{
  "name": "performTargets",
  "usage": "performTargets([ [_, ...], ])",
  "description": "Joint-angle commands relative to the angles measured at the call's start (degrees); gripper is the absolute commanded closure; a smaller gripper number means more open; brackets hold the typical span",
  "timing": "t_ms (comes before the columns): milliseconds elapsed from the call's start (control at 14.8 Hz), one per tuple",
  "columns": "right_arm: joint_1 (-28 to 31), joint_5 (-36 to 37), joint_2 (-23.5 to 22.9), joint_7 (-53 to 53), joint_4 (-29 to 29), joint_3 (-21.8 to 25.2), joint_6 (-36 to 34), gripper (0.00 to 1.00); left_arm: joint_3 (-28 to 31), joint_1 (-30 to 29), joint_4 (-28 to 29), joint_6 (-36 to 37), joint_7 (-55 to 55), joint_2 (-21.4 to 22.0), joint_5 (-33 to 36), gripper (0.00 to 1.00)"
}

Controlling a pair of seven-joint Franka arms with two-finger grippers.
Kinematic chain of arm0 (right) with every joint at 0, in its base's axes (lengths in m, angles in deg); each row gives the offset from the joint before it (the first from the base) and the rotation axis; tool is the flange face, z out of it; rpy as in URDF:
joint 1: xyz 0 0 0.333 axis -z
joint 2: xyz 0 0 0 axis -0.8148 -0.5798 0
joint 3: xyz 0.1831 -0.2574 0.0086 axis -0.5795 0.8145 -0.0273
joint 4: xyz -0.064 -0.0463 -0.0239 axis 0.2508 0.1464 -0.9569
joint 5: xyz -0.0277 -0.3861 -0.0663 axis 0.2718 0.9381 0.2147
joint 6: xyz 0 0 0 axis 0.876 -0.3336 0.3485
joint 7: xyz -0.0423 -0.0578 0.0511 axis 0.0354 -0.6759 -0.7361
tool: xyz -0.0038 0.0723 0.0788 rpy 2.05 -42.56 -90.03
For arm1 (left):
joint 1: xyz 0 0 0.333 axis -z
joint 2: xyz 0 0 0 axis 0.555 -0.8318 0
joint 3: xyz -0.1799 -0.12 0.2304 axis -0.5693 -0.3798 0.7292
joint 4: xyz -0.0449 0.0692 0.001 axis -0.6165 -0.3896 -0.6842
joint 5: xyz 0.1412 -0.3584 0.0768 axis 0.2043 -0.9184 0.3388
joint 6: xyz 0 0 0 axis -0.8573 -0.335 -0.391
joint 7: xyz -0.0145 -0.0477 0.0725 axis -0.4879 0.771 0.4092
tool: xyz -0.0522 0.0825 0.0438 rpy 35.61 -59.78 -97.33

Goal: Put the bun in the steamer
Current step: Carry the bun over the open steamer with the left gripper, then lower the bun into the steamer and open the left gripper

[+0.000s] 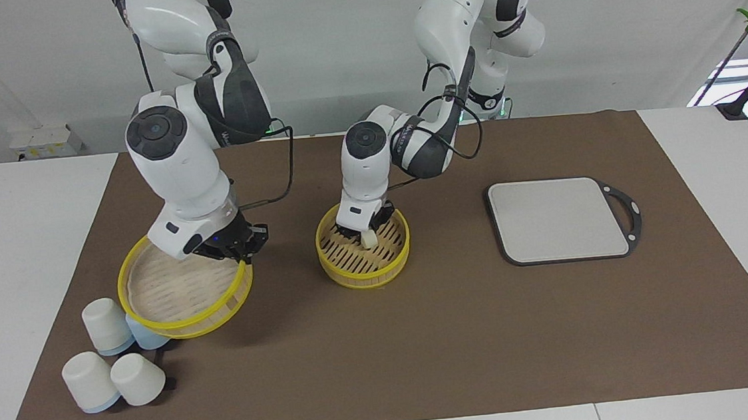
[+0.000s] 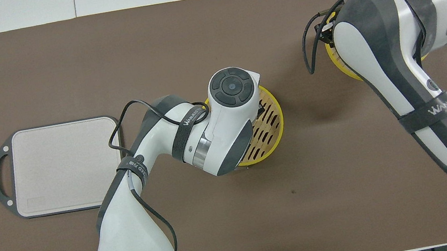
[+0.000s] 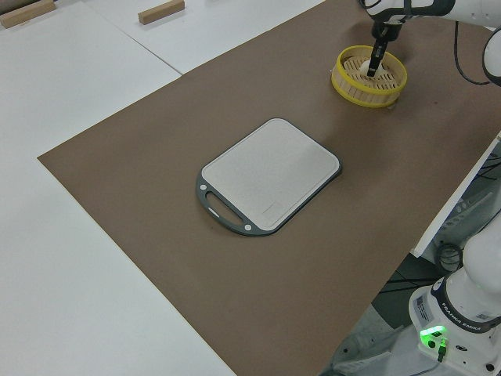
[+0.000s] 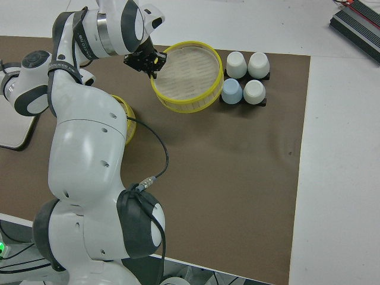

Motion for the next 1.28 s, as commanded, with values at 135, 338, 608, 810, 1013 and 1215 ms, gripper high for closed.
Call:
performTargets([
  [135, 1.06, -1.22, 2.85, 2.21, 3.82, -0.75, 0.94, 1.00, 0.74, 1.01, 1.23, -2.15, -0.49, 0.76, 0.60, 0.00],
  [338, 0.97, -1.22, 3.03, 2.74, 4.45, -0.67, 2.08, 1.00, 0.91, 0.92, -0.17, 0.20, -0.49, 0.84, 0.34, 0.00],
  [608, 0.53, -1.13, 3.20, 2.48, 4.89, -0.67, 1.82, 1.00, 1.62, -0.04, -1.94, 5.22, -0.76, 2.07, 0.69, 0.00],
  [810, 0.00, -1.13, 3.29, 1.08, 4.89, -0.67, 1.82, 1.00, 1.62, -5.12, -1.67, 8.99, -0.15, 7.94, 1.04, 0.00],
  [1013, -1.22, -1.13, 3.38, -2.79, 4.89, -0.75, 1.38, 1.00, 1.62, -10.05, -1.67, 13.39, 0.81, 12.87, 1.21, 0.00],
  [1215, -3.07, -1.13, 3.47, -7.70, 4.89, -0.84, 1.38, 1.00, 1.62, -13.83, -1.15, 18.66, 5.02, 16.65, 2.18, 0.00],
])
